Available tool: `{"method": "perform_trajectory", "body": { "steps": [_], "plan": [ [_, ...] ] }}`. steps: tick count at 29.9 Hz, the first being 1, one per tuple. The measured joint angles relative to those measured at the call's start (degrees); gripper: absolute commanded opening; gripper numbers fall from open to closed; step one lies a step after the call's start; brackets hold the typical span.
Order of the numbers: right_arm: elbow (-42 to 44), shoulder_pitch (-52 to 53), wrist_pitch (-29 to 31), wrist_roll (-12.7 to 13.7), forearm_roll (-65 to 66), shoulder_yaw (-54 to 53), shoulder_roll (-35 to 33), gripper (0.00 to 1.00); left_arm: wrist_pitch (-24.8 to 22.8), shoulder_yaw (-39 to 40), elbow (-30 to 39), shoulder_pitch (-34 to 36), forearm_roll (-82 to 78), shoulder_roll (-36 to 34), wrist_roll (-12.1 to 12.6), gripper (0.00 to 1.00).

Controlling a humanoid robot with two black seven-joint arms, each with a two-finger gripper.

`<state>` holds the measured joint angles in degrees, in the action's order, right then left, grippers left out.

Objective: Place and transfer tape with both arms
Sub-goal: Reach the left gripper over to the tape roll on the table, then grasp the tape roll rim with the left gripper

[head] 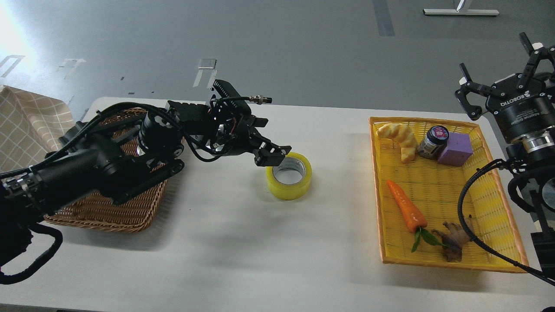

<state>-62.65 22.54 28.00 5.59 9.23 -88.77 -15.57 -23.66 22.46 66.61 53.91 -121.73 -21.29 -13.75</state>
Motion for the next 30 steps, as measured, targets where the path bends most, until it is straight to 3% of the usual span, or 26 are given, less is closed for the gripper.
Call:
{"method": "perform_trajectory", "body": {
  "steps": [4, 12, 15, 30],
  "plan": [
    [0.1, -0.1, 0.0, 0.0, 0.0, 0.0, 0.0, 1.00, -1.5, 0.0, -2.6, 0.0, 0.2, 2.3, 1.0, 0.95],
    [0.2, -0.8, 0.0, 0.0, 0.0, 0.0, 0.1, 1.00, -4.1, 0.0, -6.4, 0.0, 1.7, 6.8, 11.8, 0.97],
    [0.3, -0.8, 0.0, 0.0, 0.1, 0.0, 0.1, 1.00, -4.3, 0.0, -7.0, -0.1, 2.0, 7.5, 14.0, 0.97],
    [0.4, -1.6, 0.0, 0.0, 0.1, 0.0, 0.0, 1.00, -4.3, -0.1, -7.8, -2.8, 4.3, 9.0, 14.5, 0.92]
  ]
}}
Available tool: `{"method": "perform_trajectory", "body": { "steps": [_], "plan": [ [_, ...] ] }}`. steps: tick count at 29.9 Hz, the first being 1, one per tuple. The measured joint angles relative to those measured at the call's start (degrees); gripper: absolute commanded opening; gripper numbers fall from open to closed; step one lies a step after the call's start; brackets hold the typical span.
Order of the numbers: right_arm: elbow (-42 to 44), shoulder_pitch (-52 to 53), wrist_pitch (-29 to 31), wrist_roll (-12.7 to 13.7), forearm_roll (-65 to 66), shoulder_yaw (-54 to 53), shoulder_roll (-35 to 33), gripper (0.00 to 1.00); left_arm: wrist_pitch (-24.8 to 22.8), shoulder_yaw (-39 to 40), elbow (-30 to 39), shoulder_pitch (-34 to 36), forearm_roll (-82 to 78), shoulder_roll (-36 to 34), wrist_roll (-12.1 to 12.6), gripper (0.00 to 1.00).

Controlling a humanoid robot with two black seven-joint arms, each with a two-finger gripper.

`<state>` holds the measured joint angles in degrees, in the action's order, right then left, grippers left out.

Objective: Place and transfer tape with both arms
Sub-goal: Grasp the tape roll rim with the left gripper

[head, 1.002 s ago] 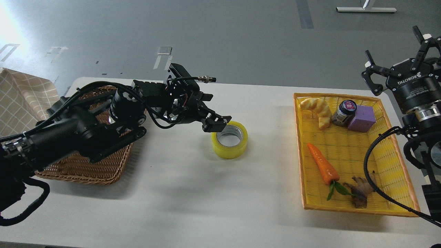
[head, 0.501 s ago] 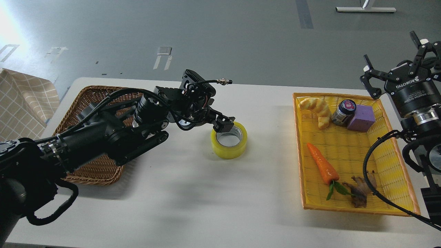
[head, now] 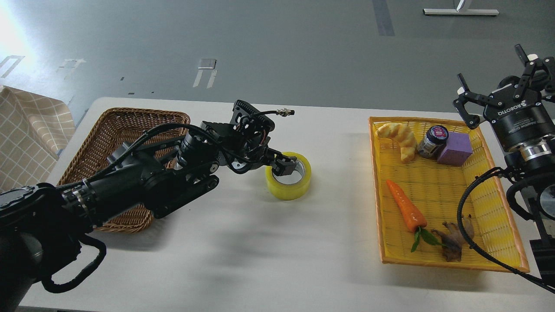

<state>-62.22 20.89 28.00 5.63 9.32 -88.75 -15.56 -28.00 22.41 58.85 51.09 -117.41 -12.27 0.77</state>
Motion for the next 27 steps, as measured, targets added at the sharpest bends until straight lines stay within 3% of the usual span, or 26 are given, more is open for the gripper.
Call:
{"method": "perform_trajectory", "body": {
  "steps": [21, 23, 25, 26, 27],
  "plan": [
    [0.0, -0.4, 0.0, 0.0, 0.0, 0.0, 0.0, 1.00, 0.0, 0.0, -6.4, -1.5, 1.9, 2.5, -0.4, 0.90],
    [0.0, -0.4, 0.0, 0.0, 0.0, 0.0, 0.0, 1.00, 0.0, 0.0, -6.6, -1.5, 2.0, 2.6, -0.5, 0.87],
    [0.0, -0.5, 0.0, 0.0, 0.0, 0.0, 0.0, 1.00, 0.0, 0.0, -6.7, -1.5, 2.0, 2.7, -0.5, 0.70],
    [0.1, -0.5, 0.0, 0.0, 0.0, 0.0, 0.0, 1.00, 0.0, 0.0, -6.7, -1.5, 2.1, 2.7, -0.5, 0.67],
    [0.1, -0.5, 0.0, 0.0, 0.0, 0.0, 0.0, 1.00, 0.0, -0.1, -6.8, -1.7, 2.1, 2.8, -0.5, 0.55]
  ]
}}
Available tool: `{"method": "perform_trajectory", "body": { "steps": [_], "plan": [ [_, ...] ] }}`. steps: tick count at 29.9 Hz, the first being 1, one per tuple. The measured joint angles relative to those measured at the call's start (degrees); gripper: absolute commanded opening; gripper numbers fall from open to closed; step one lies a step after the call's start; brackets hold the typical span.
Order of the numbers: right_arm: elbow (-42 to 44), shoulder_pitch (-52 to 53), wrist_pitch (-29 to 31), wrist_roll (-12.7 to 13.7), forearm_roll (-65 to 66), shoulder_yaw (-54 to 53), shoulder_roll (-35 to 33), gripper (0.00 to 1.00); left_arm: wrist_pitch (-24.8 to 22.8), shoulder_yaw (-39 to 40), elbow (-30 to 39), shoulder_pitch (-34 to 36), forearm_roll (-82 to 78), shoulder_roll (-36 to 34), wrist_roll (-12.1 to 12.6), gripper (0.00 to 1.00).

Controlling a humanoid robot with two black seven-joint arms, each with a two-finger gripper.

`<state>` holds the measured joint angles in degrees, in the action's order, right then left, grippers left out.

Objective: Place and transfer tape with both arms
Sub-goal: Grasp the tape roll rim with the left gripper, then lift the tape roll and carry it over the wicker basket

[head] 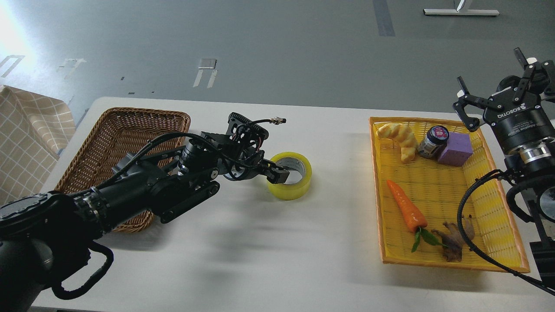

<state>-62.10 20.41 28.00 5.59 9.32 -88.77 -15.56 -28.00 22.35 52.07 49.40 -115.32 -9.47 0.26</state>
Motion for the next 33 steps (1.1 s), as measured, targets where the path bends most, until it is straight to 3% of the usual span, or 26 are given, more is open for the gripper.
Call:
{"method": "perform_trajectory", "body": {
  "steps": [1, 3, 4, 15, 26, 33],
  "plan": [
    [0.1, 0.0, 0.0, 0.0, 0.0, 0.0, 0.0, 1.00, 0.0, 0.0, -0.1, -0.2, 0.0, 0.1, 0.0, 0.38],
    [0.3, -0.1, 0.0, 0.0, 0.0, 0.0, 0.0, 1.00, 0.0, 0.0, -0.1, -0.4, 0.2, 0.2, 0.0, 0.18],
    [0.4, -0.2, 0.0, 0.0, 0.0, 0.0, 0.0, 1.00, 0.0, 0.0, -0.1, -0.5, 0.4, 0.2, -0.1, 0.00],
    [0.9, -0.3, 0.0, -0.1, 0.0, -0.1, 0.0, 1.00, 0.0, -0.1, -0.8, 0.1, 2.2, 0.3, -2.7, 0.00],
    [0.9, -0.3, 0.0, -0.1, 0.0, -0.1, 0.9, 1.00, 0.0, 0.2, 0.2, 8.1, 7.9, -2.4, -3.1, 0.00],
    [0.9, -0.3, 0.0, -0.1, 0.0, -0.1, 0.9, 1.00, 0.0, 0.1, 0.2, 13.7, 14.7, -8.3, -3.9, 0.00]
  ]
}}
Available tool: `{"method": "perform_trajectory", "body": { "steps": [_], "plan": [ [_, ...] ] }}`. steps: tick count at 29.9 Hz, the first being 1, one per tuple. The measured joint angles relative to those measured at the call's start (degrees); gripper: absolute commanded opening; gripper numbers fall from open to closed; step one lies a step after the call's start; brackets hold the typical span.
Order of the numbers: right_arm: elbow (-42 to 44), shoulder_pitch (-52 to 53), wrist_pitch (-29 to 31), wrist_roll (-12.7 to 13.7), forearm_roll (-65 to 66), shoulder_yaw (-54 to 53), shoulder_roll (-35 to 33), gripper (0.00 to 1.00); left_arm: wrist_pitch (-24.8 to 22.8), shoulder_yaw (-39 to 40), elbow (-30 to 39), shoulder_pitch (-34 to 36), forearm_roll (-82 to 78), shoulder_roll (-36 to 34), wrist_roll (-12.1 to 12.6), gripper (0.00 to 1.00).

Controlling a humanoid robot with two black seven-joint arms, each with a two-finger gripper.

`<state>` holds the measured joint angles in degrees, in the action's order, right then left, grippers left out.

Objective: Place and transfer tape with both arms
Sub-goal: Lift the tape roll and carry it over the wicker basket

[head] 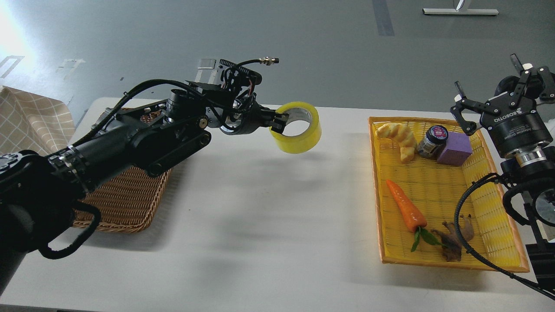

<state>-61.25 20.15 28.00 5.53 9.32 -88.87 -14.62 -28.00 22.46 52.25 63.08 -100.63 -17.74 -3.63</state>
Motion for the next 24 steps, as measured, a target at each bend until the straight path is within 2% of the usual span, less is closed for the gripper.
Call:
{"method": "perform_trajectory", "body": {
  "steps": [12, 18, 24],
  "plan": [
    [0.0, 0.0, 0.0, 0.0, 0.0, -0.1, 0.1, 1.00, 0.0, 0.1, 1.1, 3.6, 3.9, -11.0, -2.9, 0.00],
    [0.0, 0.1, 0.0, 0.0, -0.1, -0.1, 0.2, 1.00, 0.0, -0.2, 1.0, 3.0, 3.7, -15.8, -4.0, 0.00],
    [0.0, 0.1, 0.0, 0.0, -0.1, -0.1, 0.4, 1.00, 0.1, -3.9, 0.2, 1.8, 3.5, -22.0, -6.2, 0.00]
  ]
}}
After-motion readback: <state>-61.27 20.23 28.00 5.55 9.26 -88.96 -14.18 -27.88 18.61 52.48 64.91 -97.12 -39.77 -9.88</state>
